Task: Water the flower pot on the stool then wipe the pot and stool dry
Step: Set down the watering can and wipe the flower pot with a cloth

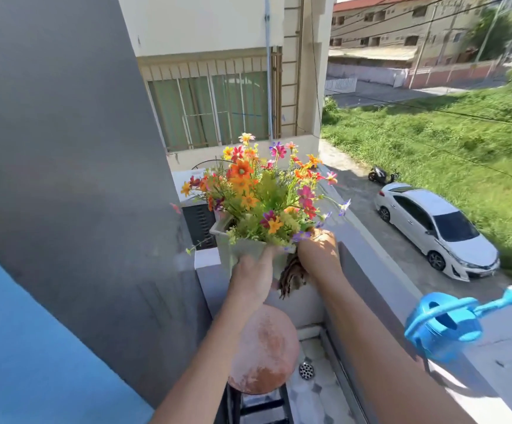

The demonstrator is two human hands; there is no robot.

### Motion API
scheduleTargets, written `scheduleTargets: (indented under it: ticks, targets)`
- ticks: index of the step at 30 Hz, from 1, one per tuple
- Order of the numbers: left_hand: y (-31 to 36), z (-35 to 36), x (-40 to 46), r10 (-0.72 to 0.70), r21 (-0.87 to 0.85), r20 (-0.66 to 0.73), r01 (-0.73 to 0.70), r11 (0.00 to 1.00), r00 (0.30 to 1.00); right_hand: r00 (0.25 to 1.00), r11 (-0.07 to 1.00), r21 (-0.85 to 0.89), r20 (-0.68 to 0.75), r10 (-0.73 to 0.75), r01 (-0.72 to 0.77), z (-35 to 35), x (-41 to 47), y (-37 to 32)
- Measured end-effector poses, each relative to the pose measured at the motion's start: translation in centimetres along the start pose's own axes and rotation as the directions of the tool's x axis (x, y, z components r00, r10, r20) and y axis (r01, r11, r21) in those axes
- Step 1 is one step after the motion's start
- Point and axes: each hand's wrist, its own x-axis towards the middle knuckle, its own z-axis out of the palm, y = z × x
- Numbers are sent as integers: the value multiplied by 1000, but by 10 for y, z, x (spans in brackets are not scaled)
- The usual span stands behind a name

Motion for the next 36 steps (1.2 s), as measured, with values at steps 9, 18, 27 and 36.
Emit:
scheduleTargets:
  ticks: [9,18,27,36]
  targets:
    - [-4,-8,6,-66,-86,-72,60,994,995,981,975,202,-186,-55,93,25,-15,14]
    - [-4,-29,5,-234,-325,154,273,906,960,984,947,318,-176,27,31,-1,0,2]
    - [2,-29,9,-242,-568,185,305,765,952,894,926,-20,-254,-370,377,35,-22,22]
    - [-4,-32,9,-208,-621,194,284,730,959,940,973,-23,-254,-228,230,47,-29,69]
